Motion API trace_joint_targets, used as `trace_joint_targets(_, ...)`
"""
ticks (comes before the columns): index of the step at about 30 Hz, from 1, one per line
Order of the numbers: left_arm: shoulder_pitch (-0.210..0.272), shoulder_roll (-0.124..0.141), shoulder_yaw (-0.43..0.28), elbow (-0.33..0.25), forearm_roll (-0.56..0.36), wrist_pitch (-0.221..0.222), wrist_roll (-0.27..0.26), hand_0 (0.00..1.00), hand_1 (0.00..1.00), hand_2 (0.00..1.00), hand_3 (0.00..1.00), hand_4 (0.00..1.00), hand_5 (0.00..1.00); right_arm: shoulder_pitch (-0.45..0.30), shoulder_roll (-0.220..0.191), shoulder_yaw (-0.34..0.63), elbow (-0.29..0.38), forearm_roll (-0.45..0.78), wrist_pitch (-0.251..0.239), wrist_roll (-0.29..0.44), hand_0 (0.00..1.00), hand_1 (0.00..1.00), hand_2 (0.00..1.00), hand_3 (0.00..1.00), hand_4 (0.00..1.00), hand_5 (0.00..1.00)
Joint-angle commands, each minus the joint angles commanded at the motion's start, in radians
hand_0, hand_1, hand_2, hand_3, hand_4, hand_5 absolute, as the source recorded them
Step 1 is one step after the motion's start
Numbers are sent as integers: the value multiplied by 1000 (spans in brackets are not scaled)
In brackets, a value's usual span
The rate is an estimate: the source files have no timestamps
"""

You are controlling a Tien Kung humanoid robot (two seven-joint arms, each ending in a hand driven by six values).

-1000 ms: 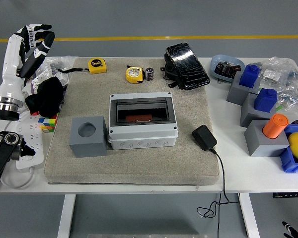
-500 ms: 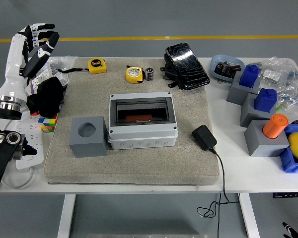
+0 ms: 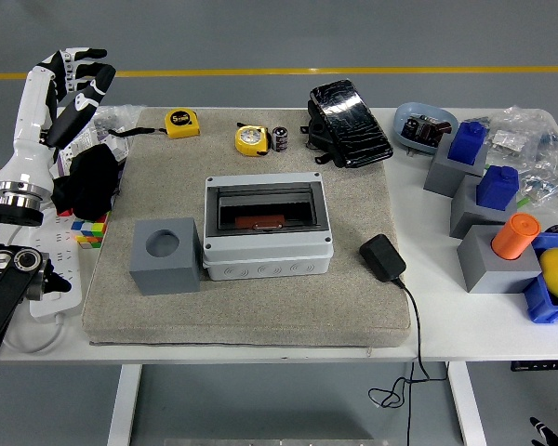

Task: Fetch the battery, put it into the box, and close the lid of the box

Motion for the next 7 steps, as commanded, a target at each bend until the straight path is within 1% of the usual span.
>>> trace_joint_targets(7, -3, 3, 2, 0, -1, 0, 0, 544, 646, 599, 672, 998, 813, 2, 1, -4, 0, 3, 2, 1, 661, 666, 672, 553, 957, 472)
